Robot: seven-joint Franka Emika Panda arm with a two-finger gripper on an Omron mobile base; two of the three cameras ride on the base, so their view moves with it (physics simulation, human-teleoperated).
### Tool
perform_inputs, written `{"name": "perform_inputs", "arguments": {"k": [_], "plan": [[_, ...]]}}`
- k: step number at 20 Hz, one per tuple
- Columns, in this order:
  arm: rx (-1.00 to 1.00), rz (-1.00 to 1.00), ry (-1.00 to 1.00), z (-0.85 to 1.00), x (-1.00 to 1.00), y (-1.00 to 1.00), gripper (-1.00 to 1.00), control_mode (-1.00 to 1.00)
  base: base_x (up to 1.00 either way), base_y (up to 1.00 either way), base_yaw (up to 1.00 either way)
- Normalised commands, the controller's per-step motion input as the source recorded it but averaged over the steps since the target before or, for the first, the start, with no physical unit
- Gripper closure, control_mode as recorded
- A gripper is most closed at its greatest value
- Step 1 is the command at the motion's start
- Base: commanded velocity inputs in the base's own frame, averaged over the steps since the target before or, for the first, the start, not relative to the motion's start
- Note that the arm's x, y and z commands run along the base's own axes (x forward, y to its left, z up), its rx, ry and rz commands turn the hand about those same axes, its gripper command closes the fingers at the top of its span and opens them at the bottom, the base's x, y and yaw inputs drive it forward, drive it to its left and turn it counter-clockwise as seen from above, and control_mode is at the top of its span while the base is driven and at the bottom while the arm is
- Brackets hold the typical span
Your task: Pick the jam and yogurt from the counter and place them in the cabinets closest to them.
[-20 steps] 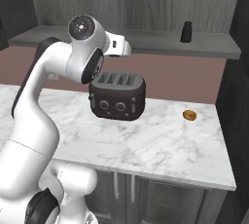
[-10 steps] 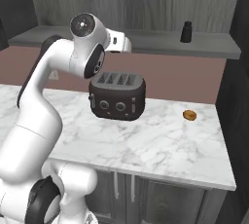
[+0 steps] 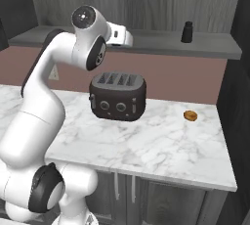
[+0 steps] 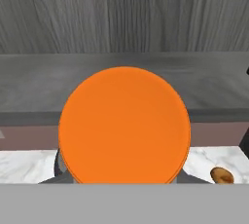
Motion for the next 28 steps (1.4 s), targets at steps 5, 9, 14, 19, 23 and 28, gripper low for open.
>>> {"name": "perform_inputs", "arguments": {"k": [5,9,14,19,23,28], "plan": [[0.0,0.0,0.0,-0.01,0.17,0.0,1.0,-1.0,0.0,0.0,0.0],[0.0,0.0,0.0,-0.02,0.19,0.0,1.0,-1.0,0.0,0.0,0.0],[0.0,0.0,0.0,-0.01,0.3,0.01,1.0,-1.0,0.0,0.0,0.0],[0.0,0.0,0.0,-0.04,0.31,0.04,1.0,-1.0,0.0,0.0,0.0],[0.0,0.0,0.0,-0.09,0.28,0.02,1.0,-1.0,0.0,0.0,0.0],[0.0,0.0,0.0,-0.1,0.29,0.01,1.0,-1.0,0.0,0.0,0.0]]}}
